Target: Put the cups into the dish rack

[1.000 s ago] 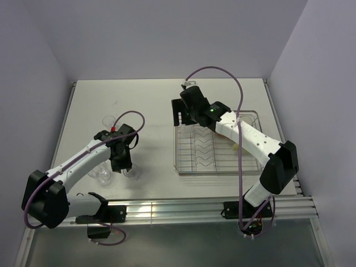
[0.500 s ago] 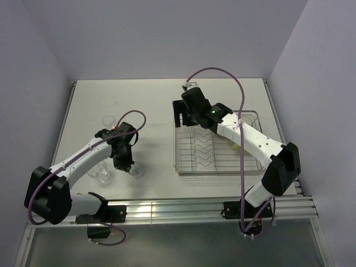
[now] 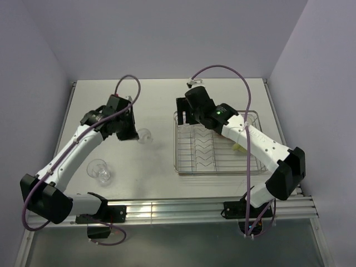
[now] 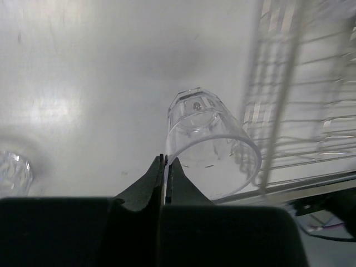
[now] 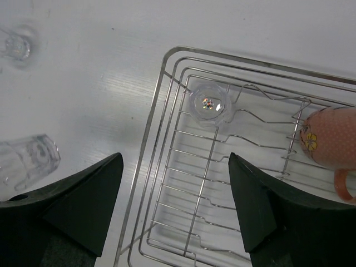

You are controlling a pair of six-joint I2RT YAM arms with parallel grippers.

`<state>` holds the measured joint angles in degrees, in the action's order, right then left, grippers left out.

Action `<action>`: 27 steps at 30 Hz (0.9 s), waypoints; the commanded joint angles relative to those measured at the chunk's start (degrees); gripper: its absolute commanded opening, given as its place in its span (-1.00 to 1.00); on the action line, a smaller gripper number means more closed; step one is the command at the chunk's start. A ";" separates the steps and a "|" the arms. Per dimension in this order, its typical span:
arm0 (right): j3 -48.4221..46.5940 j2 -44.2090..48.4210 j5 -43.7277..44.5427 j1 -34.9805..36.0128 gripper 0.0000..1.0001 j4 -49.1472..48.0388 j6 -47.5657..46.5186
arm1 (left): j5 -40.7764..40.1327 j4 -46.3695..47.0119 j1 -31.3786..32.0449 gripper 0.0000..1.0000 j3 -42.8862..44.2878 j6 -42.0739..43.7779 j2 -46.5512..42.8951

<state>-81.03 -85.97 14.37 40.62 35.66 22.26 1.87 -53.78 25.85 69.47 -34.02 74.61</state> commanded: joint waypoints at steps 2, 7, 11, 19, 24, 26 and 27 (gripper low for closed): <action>-2.11 6.78 3.12 0.25 0.68 -0.50 1.47 | 8.57 7.01 -3.25 -0.99 7.42 3.43 -0.43; 0.17 14.15 -0.12 0.16 0.71 -6.29 4.54 | 33.34 22.28 -9.40 -1.00 3.84 1.25 -1.57; 3.60 18.55 -8.47 0.07 0.73 -16.55 6.74 | 47.68 43.16 -10.46 -0.99 -1.43 -9.18 -1.05; 7.55 21.37 -18.23 -0.10 0.82 -25.20 8.32 | 58.42 72.56 -10.46 -0.99 -7.50 -27.31 0.54; 11.07 22.78 -21.49 -0.63 0.89 -31.61 9.12 | 60.97 87.33 -10.46 -1.00 -11.72 -37.86 1.50; 11.25 22.96 -22.80 -0.81 0.90 -32.93 9.12 | 61.32 93.75 -10.46 -1.00 -13.04 -41.63 1.85; 11.51 22.96 -23.42 -0.81 0.90 -33.46 9.12 | 61.59 95.77 -10.46 -1.00 -13.48 -42.78 2.03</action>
<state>-69.73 -64.62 -5.67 40.23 9.02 30.96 59.81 26.30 15.42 57.06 -68.66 76.40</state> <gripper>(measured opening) 0.950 0.034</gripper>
